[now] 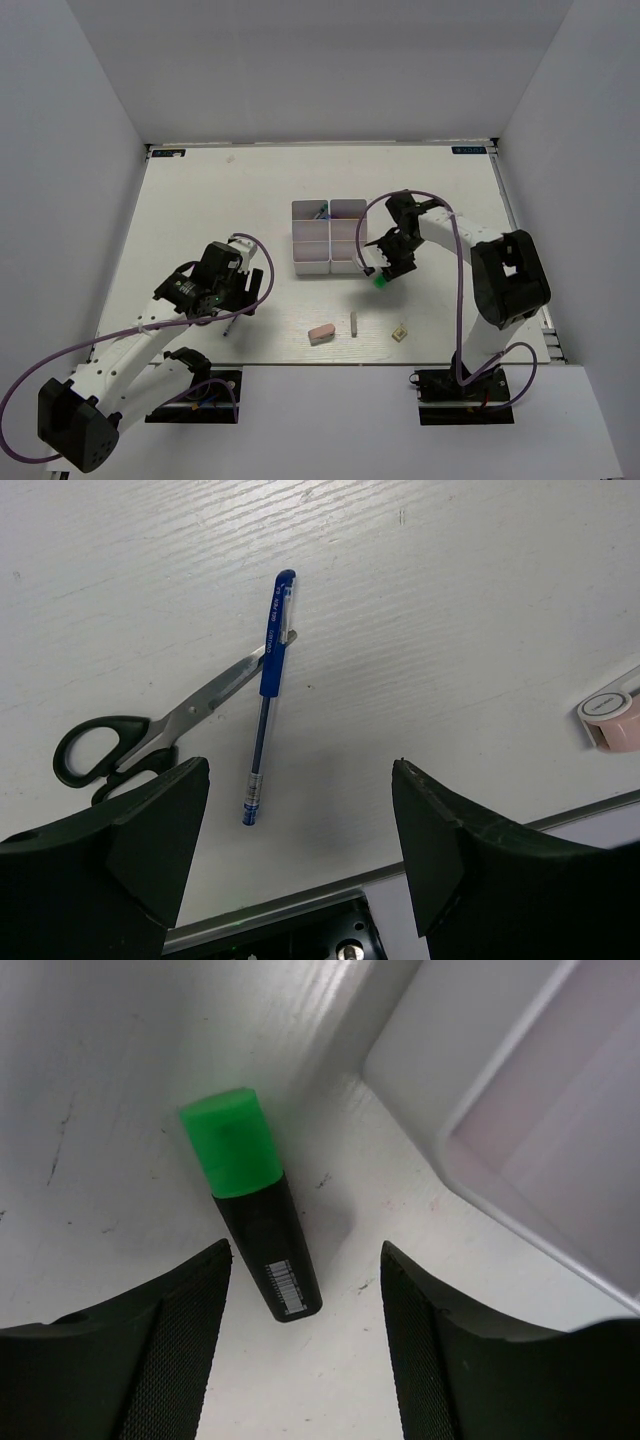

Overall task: Sort the stationery into containers
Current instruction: Pick up the pen from the center of the board.

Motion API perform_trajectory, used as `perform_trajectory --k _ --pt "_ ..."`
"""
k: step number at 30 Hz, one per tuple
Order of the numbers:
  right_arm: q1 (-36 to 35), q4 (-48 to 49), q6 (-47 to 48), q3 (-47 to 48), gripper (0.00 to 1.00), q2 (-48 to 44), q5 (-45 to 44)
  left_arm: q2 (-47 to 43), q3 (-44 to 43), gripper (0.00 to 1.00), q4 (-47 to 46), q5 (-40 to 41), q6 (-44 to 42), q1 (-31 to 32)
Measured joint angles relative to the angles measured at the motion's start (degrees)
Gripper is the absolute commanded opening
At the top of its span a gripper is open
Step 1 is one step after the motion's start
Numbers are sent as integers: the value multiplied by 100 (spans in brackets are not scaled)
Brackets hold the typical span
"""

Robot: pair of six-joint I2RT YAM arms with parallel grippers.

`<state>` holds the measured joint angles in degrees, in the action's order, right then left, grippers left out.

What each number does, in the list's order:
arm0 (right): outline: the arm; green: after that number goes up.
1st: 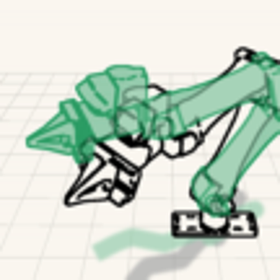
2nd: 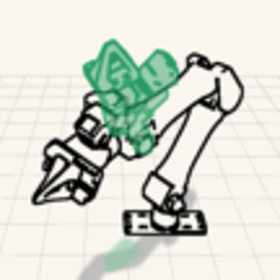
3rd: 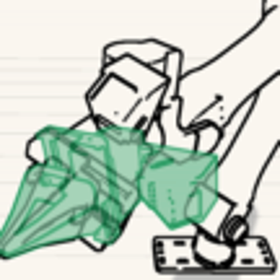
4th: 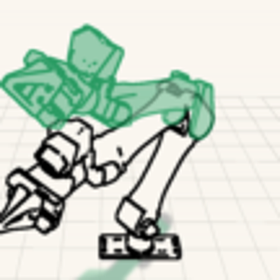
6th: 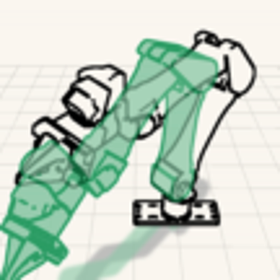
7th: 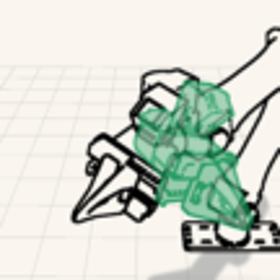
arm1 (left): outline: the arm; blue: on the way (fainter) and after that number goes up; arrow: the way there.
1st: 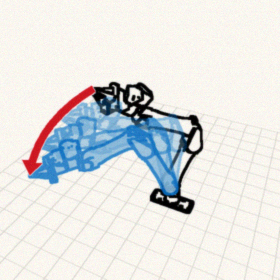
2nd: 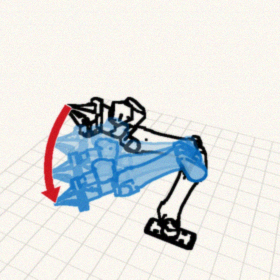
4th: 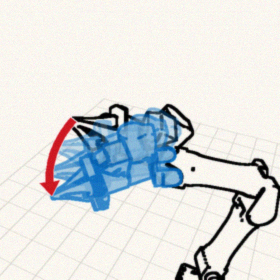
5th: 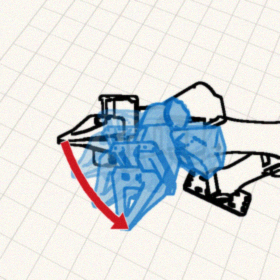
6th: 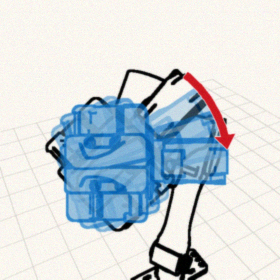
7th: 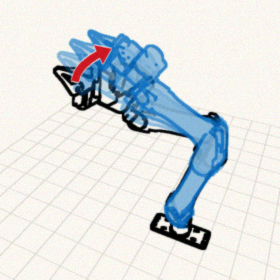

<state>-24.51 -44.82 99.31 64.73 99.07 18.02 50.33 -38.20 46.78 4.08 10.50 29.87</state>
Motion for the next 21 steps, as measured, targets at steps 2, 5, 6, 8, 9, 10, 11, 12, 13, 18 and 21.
perform_trajectory --k 2,5,6,8,9,10,11,12,13,18,21 --pt "2 -94 166 11 63 74 -15 0 0 84 0 0 0 0" --pt "2 -269 354 2 63 177 -63 0 0 84 0 0 0 -2" --pt "2 -293 402 -15 62 199 -81 0 0 84 0 0 0 -4" --pt "2 -308 476 -109 60 214 -116 0 0 84 0 0 0 -4" --pt "2 -330 490 -157 60 214 -127 0 0 84 0 0 0 -4" --pt "2 -348 498 -170 57 201 -136 0 0 84 0 0 0 -4" --pt "2 -341 492 -181 55 201 -142 -2 0 84 0 0 0 -4" --pt "2 -345 483 -197 53 192 -153 -2 0 84 0 0 -2 -4" --pt "2 -348 459 -210 45 186 -162 -2 0 84 0 0 -2 -4" --pt "2 -337 306 -278 9 136 -203 0 0 84 0 2 -4 -4" --pt "2 -219 168 -413 0 22 -201 -2 0 84 0 2 -4 -4"
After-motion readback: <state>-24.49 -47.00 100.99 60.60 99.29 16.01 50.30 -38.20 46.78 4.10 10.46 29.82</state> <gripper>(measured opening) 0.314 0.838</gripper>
